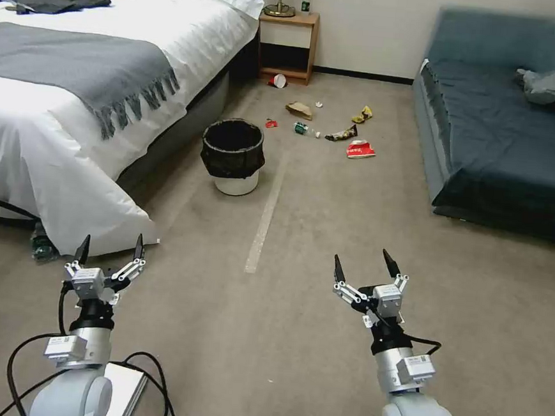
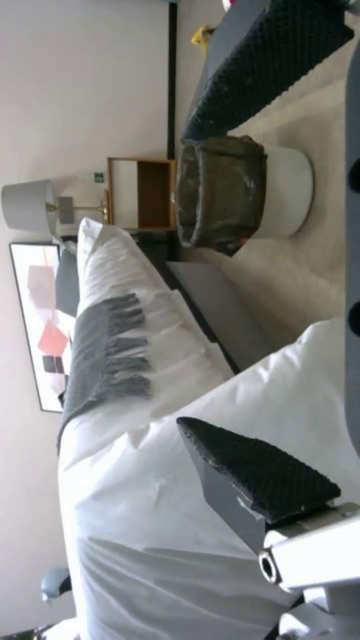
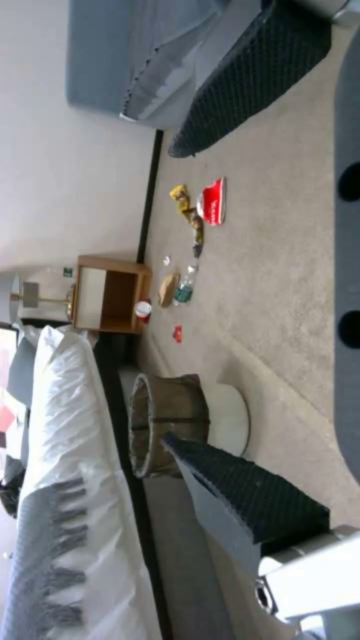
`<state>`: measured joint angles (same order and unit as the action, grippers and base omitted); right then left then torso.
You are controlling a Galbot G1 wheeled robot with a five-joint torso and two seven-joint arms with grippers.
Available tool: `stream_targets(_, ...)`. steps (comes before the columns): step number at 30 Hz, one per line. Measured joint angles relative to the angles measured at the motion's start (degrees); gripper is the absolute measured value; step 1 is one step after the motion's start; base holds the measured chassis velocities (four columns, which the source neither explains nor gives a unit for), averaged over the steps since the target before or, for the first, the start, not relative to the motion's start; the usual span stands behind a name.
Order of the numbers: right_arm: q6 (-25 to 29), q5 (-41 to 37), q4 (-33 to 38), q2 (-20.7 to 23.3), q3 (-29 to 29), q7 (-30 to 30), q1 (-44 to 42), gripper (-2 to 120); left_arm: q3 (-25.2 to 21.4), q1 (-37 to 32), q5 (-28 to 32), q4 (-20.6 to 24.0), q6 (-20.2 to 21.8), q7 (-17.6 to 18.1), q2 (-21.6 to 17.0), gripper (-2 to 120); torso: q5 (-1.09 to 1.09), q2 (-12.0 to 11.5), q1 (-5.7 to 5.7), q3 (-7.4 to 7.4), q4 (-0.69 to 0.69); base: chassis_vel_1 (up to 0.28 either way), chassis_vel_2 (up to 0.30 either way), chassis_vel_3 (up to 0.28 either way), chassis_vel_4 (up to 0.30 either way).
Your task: Pick up the trash can from the floor.
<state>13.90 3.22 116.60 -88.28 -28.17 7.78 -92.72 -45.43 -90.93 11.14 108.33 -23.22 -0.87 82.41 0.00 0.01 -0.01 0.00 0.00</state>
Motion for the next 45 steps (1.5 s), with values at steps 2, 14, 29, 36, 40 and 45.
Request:
stream_targets(2, 0.00, 0.01, 0.01, -0.03, -0.01, 0.02, -0.08, 100, -0.04, 0.00, -0.23, -0.01, -0.02, 0.20, 0.00, 100, 0.00, 0.00, 0.00, 0.00, 0.00, -0.049, 0.080, 0.079, -0.049)
stream_targets(14, 0.11, 0.16, 0.40, -0.27, -0.08, 0.07, -0.49, 100, -0.06, -0.09, -0.42, -0.08, -0.22, 0.59, -0.02, 100, -0.01, 0.00, 0.01, 0.00, 0.00, -0.154, 0.155, 0.158, -0.160)
stream_targets(29, 0.34, 0.20, 0.67, -0.32, 0.10, 0.62, -0.61, 100, -0.01, 0.22, -0.47, -0.22, -0.12, 1.64, 0.26, 100, 0.00, 0.00, 0.01, 0.01, 0.01, -0.136, 0.141, 0.134, -0.132)
stream_targets(36, 0.22, 0.17, 1.01, -0.31, 0.20, 0.75, -0.60, 100, -0.01, 0.09, -0.48, -0.01, -0.04, 1.74, 0.29, 100, 0.00, 0.00, 0.01, 0.00, -0.01, -0.153, 0.156, 0.154, -0.153)
stream_targets(40, 0.20, 0.17, 1.01, -0.32, 0.26, 0.94, -0.65, 100, -0.01, 0.10, -0.48, 0.06, -0.01, 1.76, 0.30, 100, 0.01, 0.00, 0.01, 0.00, 0.00, -0.147, 0.147, 0.156, -0.145)
stream_targets(45, 0.24, 0.17, 1.02, -0.36, 0.39, 1.11, -0.72, 100, -0.02, 0.01, -0.47, 0.26, 0.01, 1.78, 0.31, 100, 0.00, -0.01, 0.01, 0.00, 0.00, -0.140, 0.148, 0.148, -0.145)
